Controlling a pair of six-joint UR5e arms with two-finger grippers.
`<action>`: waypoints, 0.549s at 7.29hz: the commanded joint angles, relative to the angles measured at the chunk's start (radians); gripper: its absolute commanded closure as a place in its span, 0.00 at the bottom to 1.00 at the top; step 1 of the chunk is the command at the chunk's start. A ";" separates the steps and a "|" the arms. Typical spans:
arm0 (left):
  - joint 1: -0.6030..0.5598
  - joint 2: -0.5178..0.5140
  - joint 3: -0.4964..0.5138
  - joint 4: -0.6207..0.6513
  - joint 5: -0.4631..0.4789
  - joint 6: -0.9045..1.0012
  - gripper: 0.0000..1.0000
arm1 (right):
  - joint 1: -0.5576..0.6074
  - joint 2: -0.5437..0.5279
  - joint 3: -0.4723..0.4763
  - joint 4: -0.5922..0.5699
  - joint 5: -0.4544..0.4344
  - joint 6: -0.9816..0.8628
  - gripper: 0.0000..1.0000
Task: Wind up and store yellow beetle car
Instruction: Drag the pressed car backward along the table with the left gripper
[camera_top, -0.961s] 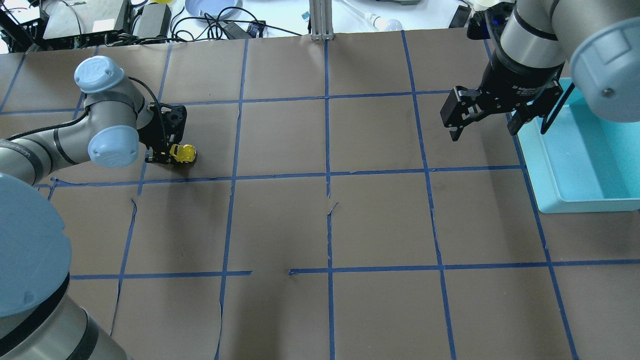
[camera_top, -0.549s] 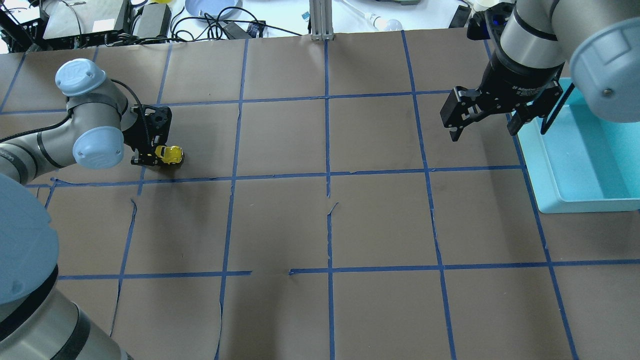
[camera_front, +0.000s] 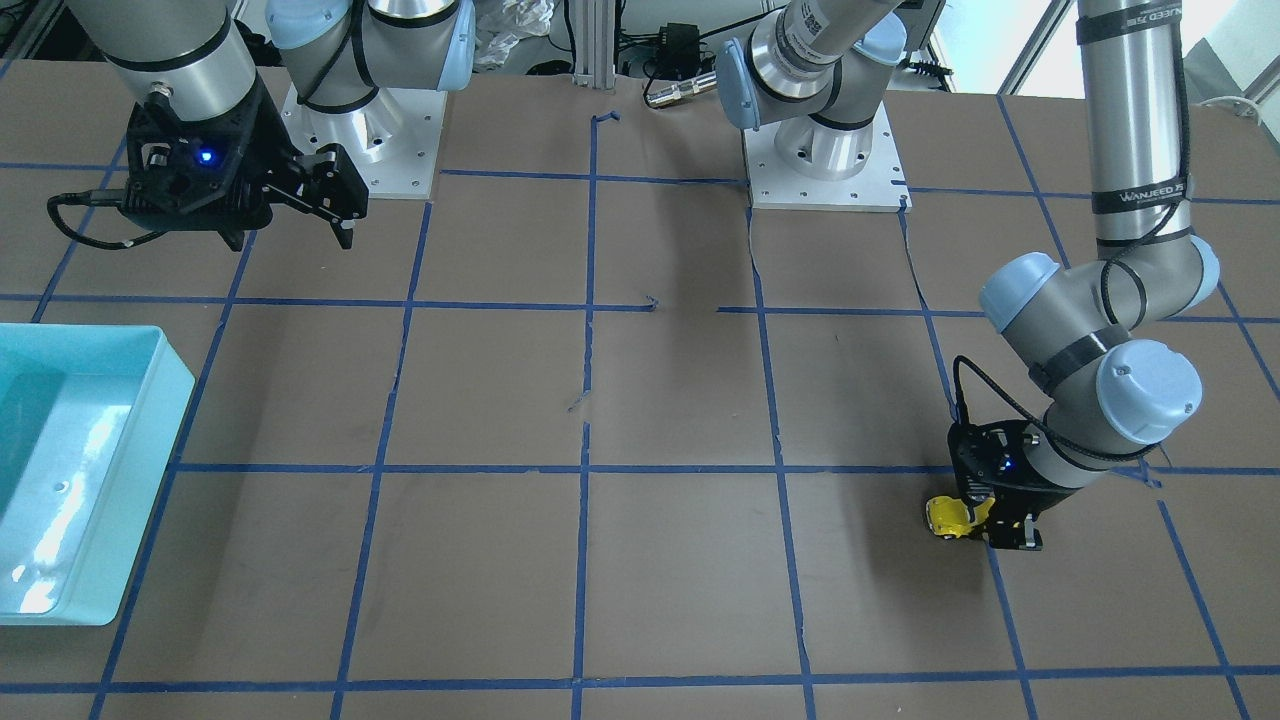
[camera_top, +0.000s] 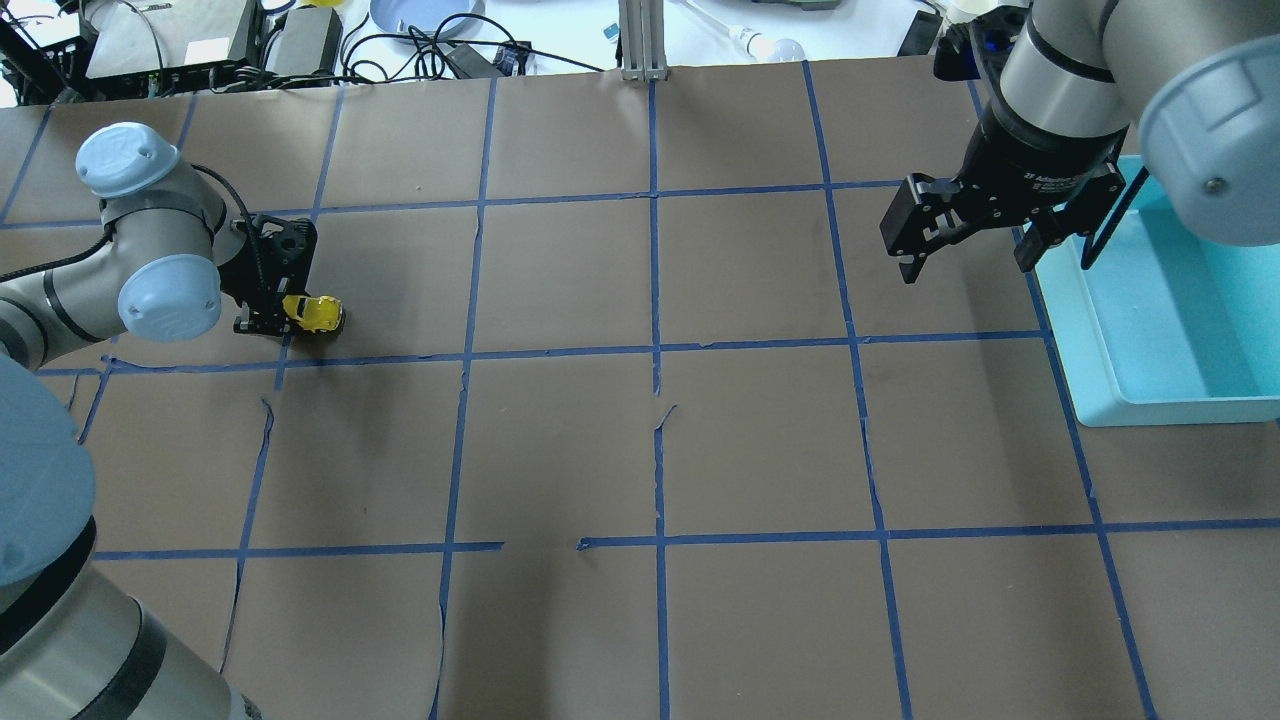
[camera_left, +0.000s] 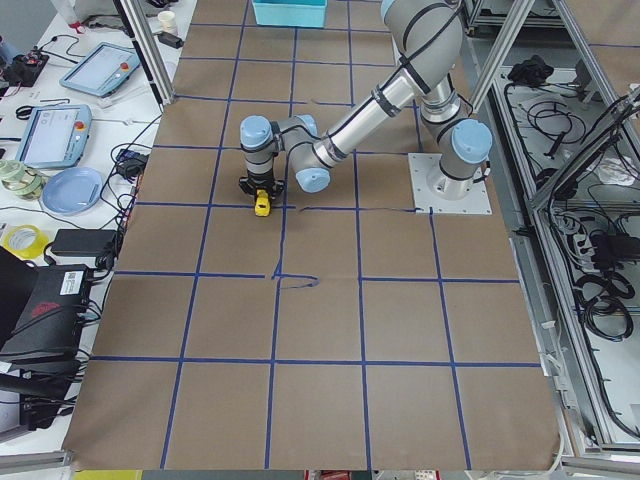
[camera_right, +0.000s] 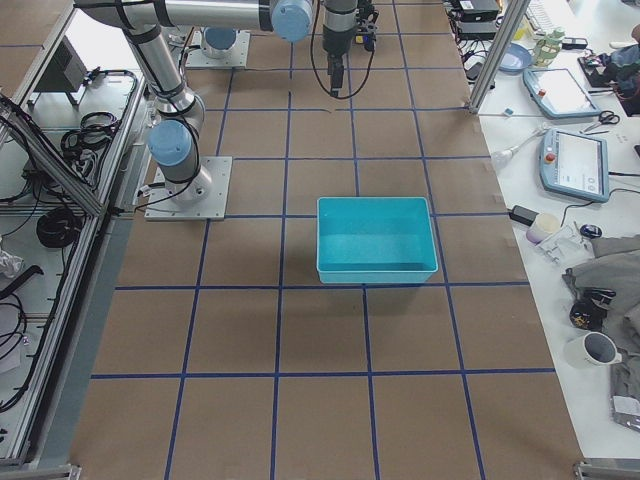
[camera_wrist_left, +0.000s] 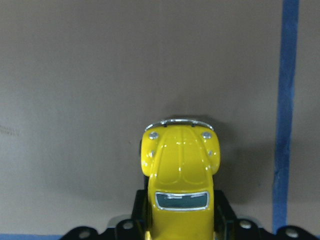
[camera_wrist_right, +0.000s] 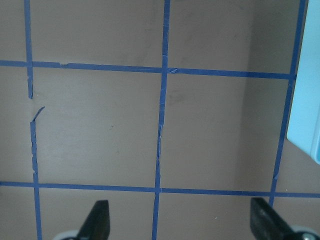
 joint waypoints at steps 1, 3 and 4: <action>0.030 0.000 0.000 -0.001 0.000 0.039 0.83 | 0.000 0.000 0.000 0.000 0.000 0.000 0.00; 0.043 0.000 0.000 -0.001 0.002 0.043 0.83 | 0.000 0.000 0.000 0.000 0.000 0.000 0.00; 0.056 -0.001 0.000 -0.003 0.000 0.043 0.77 | 0.000 0.000 0.000 -0.002 0.000 0.000 0.00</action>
